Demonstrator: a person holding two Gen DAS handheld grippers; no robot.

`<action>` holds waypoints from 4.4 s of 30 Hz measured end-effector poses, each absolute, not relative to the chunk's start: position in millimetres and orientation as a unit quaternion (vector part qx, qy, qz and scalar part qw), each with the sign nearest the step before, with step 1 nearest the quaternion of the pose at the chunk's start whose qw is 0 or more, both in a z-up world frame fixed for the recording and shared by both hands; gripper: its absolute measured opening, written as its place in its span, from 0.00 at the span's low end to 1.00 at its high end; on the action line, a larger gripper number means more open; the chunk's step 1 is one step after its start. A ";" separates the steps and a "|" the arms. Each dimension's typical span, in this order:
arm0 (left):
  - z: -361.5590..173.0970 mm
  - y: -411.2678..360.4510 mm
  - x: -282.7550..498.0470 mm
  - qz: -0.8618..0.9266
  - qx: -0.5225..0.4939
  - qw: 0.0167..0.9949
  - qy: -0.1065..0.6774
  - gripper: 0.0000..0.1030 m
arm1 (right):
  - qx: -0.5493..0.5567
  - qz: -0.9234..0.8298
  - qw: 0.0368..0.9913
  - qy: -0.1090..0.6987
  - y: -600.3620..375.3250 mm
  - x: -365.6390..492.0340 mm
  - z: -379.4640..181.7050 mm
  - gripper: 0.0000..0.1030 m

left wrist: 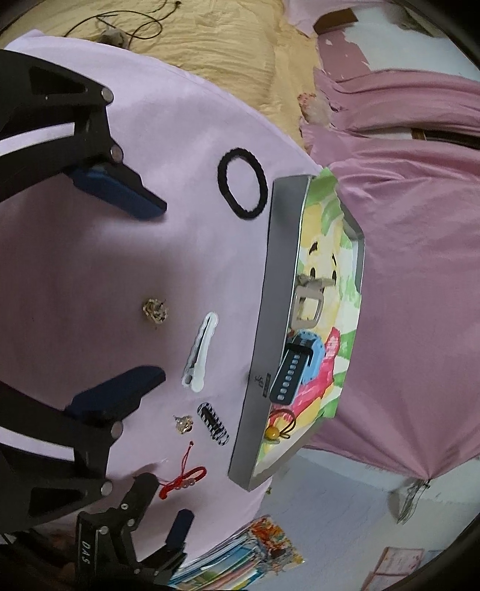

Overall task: Organize jewelry
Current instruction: 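Grasp the small gold charm with the left tool while the right tool grasps the red beaded bracelet, then carry the charm and red bracelet into the tray and open both tools, then withdraw both open tools from the tray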

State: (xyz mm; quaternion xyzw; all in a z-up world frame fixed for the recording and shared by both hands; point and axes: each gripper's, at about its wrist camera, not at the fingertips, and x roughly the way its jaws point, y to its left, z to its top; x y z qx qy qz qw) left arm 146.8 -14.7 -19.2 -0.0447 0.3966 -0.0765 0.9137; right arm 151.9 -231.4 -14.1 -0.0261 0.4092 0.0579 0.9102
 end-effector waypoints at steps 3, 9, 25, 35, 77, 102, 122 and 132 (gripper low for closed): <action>-18.2 -19.2 147.2 -0.085 -0.030 0.914 0.395 0.61 | -0.022 0.068 0.906 0.417 -230.9 154.3 -16.8 0.80; -17.3 -24.5 150.2 -0.097 -0.015 0.913 0.395 0.39 | -0.021 0.072 0.906 0.417 -229.3 153.6 -17.6 0.67; -17.0 -30.7 144.8 -0.137 -0.039 0.910 0.390 0.12 | -0.019 0.078 0.914 0.398 -230.8 147.1 -16.2 0.09; -2.0 -28.7 141.3 -0.155 -0.057 0.922 0.349 0.12 | -0.001 0.093 0.927 0.362 -236.8 143.1 -1.3 0.03; 0.3 11.2 275.3 -0.065 -0.083 0.922 0.372 0.12 | 0.011 0.134 0.922 0.362 -203.1 265.4 2.0 0.03; 28.8 15.1 224.4 -0.072 -0.083 0.943 0.313 0.64 | 0.046 0.093 0.951 0.293 -217.6 213.5 33.8 0.59; 44.1 42.2 117.8 -0.047 -0.060 0.981 0.180 0.99 | 0.075 0.067 0.983 0.157 -211.2 100.1 47.6 0.98; 26.7 42.9 102.3 -0.037 -0.026 0.979 0.197 0.99 | 0.065 0.062 0.982 0.165 -204.5 86.2 36.1 0.98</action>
